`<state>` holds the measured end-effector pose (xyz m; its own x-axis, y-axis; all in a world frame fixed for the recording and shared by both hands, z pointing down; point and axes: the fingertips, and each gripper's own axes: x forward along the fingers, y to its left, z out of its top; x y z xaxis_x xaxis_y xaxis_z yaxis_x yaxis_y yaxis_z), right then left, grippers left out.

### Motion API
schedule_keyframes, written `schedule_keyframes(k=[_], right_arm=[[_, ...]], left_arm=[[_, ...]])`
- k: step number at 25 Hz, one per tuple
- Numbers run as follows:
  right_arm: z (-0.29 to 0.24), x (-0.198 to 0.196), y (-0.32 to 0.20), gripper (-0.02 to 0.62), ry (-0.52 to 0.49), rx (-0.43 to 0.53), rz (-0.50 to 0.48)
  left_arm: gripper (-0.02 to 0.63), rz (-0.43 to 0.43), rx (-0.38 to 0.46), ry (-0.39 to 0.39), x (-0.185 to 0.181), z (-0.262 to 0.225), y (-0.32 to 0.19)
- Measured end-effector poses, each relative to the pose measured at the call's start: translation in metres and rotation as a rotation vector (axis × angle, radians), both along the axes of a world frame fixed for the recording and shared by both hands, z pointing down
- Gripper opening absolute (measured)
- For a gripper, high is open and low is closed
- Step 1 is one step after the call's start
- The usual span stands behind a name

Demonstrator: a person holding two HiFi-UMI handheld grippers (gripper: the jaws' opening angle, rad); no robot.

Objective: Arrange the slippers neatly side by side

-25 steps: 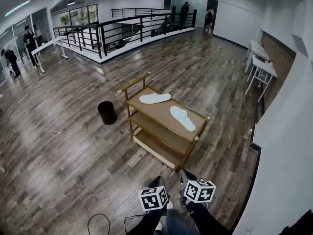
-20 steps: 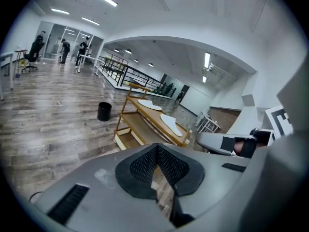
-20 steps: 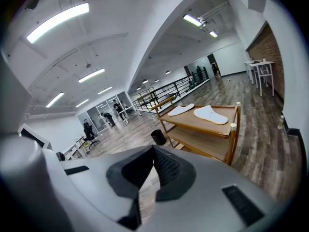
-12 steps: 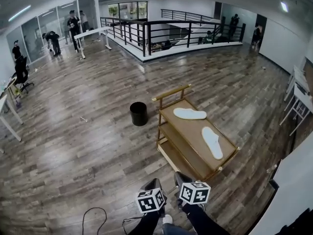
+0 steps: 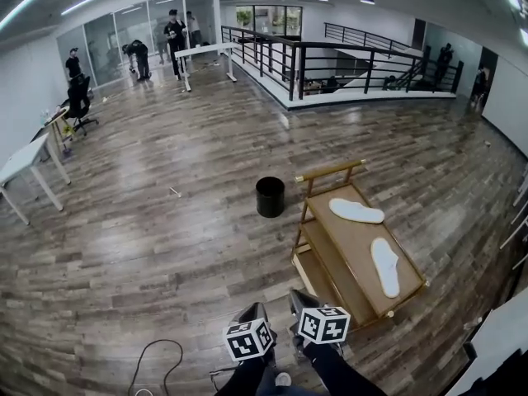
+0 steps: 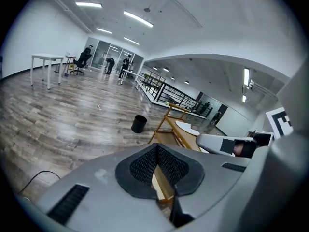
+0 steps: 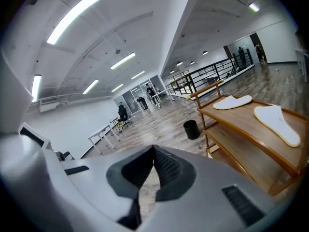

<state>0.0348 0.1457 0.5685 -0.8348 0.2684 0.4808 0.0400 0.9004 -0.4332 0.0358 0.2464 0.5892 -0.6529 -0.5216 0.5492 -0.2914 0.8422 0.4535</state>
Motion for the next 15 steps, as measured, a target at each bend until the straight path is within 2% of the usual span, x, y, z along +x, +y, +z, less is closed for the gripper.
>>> schedule_keyframes(k=[5, 15], right_arm=[[0.000, -0.032, 0.012, -0.002, -0.009, 0.001, -0.046], [0.014, -0.112, 0.027, -0.002, 0.007, 0.004, -0.037]], left_arm=[[-0.002, -0.039, 0.005, -0.016, -0.030, -0.002, 0.008], [-0.002, -0.023, 0.006, -0.009, -0.113, 0.009, 0.022]])
